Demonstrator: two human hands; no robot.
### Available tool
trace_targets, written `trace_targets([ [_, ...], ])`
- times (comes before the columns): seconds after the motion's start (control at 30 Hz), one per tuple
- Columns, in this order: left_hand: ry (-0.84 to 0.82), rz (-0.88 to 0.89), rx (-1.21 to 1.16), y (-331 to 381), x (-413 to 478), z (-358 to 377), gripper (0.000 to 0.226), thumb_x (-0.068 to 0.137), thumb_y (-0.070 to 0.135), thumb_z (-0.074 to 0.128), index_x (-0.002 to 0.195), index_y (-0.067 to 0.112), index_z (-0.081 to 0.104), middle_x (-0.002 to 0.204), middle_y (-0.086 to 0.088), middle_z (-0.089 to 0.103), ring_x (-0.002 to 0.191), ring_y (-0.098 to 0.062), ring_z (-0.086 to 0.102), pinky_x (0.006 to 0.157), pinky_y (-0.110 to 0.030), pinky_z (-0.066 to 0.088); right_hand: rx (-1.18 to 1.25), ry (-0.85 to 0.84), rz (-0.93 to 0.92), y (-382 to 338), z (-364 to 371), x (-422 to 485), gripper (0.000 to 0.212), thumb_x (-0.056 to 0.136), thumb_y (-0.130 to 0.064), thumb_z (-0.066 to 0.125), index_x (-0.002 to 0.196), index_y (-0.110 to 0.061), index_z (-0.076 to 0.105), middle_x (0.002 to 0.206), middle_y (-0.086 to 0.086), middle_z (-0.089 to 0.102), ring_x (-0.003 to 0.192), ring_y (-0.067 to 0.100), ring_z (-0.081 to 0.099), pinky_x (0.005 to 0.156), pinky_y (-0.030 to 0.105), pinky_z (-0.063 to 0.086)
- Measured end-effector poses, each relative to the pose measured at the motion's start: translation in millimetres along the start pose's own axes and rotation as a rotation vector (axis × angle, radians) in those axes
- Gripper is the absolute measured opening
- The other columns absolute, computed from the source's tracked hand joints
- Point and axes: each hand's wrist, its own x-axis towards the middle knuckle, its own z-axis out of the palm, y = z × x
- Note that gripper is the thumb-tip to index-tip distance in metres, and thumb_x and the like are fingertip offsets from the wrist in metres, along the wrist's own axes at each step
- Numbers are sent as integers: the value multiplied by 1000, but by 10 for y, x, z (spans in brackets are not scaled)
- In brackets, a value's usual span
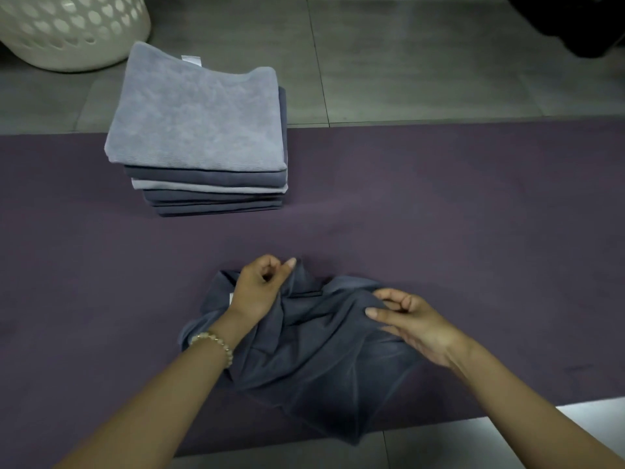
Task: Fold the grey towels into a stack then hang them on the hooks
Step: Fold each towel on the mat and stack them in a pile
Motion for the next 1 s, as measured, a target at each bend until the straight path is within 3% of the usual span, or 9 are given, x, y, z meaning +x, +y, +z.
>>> trace_targets([
  [0.13,-15,15,-27,114,-78,-40,31,82,30,70,73,12,46,59,1,41,51,-5,35,52,-17,34,-58,-46,-117,-165,211,-38,41,57,-20,88,91,-10,69,85,5,71,82,12,68,81,20,55],
  [0.23,-7,70,-38,193,-151,-35,32,82,29,70,71,10,47,57,4,38,49,-3,33,51,-16,32,-188,85,-197,-211,415,-80,13,74,-7,74,85,-11,72,78,3,72,71,8,66,71,19,54],
  [0.3,-14,126,-63,273,-197,-42,38,86,27,66,65,2,46,56,-3,39,51,-5,36,52,-17,33,-276,136,-266,-235,519,-124,7,74,-14,74,77,-21,75,65,-2,66,59,5,58,61,15,48],
  [0.4,-75,145,-113,430,-250,-54,46,89,29,60,63,-7,48,58,-17,39,55,-13,39,55,-22,35,-391,-32,-293,-325,649,-251,8,82,-12,68,86,-16,75,63,-11,67,61,-1,61,62,10,45],
  [0.53,-204,71,-165,595,-264,-62,63,85,48,54,78,-15,55,68,-15,50,65,-18,46,65,-30,42,-433,-256,-216,-492,795,-352,14,86,-17,60,94,-13,71,81,-12,73,75,-6,63,66,10,45],
  [0.63,-314,-52,-173,671,-270,-55,56,93,44,48,93,-9,65,89,-22,69,78,-20,63,77,-33,53,-413,-69,-309,-549,737,-266,28,80,-35,61,98,-19,74,86,-5,74,68,3,57,59,17,42],
  [0.77,-376,-100,-124,704,-314,-13,45,97,40,44,92,5,72,89,-4,74,81,-9,69,73,-18,54,-407,70,-408,-536,652,-202,23,74,-38,68,91,-24,76,76,15,69,56,23,43,49,19,40],
  [0.9,-239,-106,-240,674,-312,-14,40,99,36,43,97,9,74,93,-4,75,88,-13,70,80,-21,55,-223,129,-391,-507,648,-209,20,77,-25,68,95,-18,66,54,-4,52,46,9,43,42,18,38],
  [1.0,-128,-29,-284,686,-284,-52,37,100,31,41,94,15,73,89,6,75,88,-6,69,81,-16,52,-97,159,-384,-554,596,-242,26,65,-40,77,80,-22,66,66,3,52,60,11,49,56,20,44],
])
